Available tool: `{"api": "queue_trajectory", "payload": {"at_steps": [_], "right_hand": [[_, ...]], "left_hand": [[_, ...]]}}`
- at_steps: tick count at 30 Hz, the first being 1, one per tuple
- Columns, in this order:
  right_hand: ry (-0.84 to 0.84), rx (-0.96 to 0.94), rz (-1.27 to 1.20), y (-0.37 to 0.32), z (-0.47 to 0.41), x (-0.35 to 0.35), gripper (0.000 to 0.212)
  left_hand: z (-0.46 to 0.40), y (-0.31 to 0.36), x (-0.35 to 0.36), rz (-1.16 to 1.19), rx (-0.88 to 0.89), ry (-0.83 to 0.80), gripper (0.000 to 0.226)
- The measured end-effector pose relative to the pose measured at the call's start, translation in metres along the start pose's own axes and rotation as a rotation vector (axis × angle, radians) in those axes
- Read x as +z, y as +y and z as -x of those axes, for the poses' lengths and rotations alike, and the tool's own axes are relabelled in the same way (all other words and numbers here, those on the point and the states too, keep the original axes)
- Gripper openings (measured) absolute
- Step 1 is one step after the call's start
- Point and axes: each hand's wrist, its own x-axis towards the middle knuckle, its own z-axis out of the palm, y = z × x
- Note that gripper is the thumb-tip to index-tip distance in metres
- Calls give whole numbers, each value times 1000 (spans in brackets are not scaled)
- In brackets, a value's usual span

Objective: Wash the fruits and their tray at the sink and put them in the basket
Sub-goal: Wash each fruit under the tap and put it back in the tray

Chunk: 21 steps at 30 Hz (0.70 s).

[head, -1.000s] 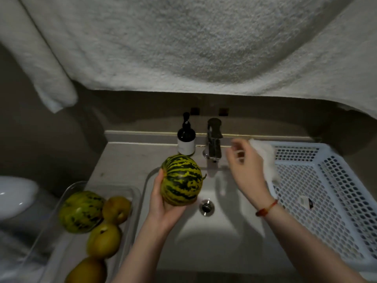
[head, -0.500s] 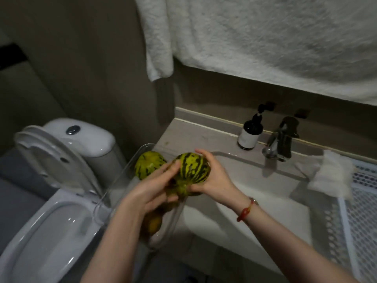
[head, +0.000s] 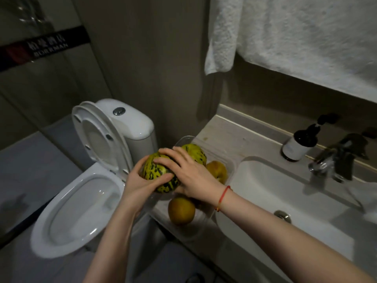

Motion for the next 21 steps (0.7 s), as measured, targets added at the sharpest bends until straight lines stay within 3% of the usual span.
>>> {"api": "queue_trajectory", "payload": {"at_steps": [3,6,9,15,21], "right_hand": [[32,177,-383,2,6,-4,117],[-56,367,-600,13,2,-10,120],[-181,363,-362,18,-5,-13,116],[-189,274,207,6,-10,-11,112],[-180,203,310,3,-11,-3,103]], "left_hand": [[-3,-11,-1,-14,52,68,70],[-6,-15,-3,-119,144,41,79],[-11,-18,-2,-286,232,-24,87],[-14,-24,-7,-489,242,-59,95],[-14,-30,-8,-564,185,-61,94]]}}
